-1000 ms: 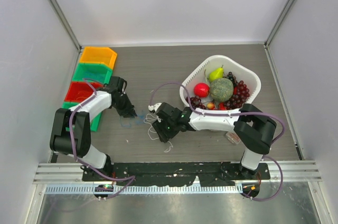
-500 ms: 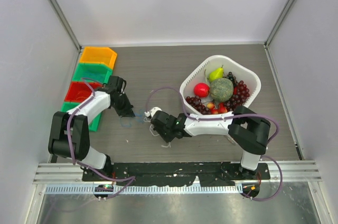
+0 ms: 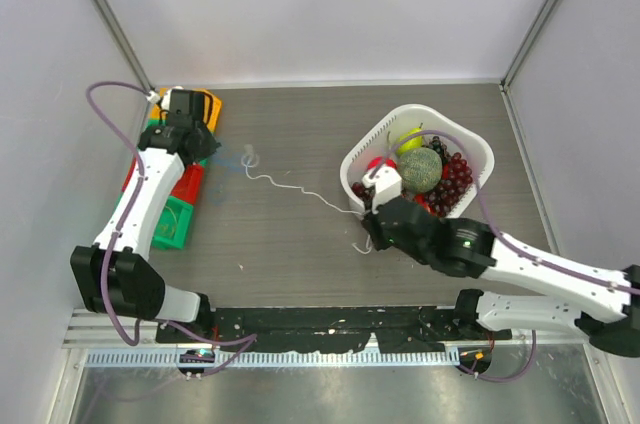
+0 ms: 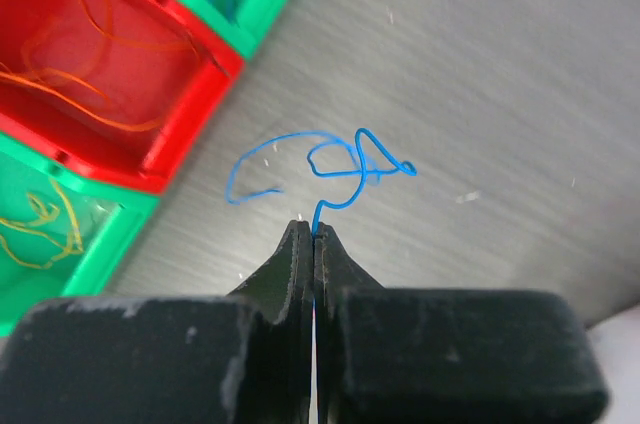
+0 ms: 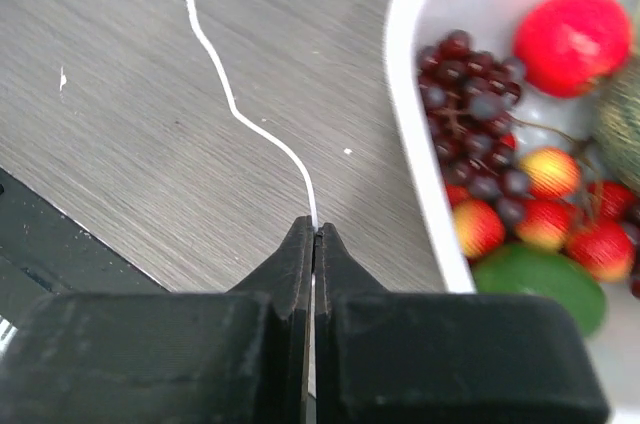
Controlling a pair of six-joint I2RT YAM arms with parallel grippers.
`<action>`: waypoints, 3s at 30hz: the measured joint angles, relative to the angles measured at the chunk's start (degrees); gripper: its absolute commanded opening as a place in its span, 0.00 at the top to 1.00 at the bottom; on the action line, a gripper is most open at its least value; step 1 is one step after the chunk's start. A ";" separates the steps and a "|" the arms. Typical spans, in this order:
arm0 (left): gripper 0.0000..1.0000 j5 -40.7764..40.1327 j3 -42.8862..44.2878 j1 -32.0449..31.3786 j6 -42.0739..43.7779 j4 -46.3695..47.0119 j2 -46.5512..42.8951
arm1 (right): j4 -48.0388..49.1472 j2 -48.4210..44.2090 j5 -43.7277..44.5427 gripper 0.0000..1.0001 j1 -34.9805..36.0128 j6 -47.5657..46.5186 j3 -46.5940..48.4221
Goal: Untangle the cables
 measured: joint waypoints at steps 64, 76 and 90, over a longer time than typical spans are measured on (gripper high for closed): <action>1.00 33.79 26.91 30.16 1.42 23.32 11.74 | 0.26 -0.94 -19.63 0.99 -16.55 -4.63 8.31; 1.00 32.48 20.65 30.23 4.42 23.56 12.44 | 4.37 6.73 -28.24 0.99 -18.62 -7.13 17.53; 1.00 29.20 17.29 30.21 7.82 24.09 17.29 | 3.93 10.91 -28.20 0.99 -18.62 -8.11 18.29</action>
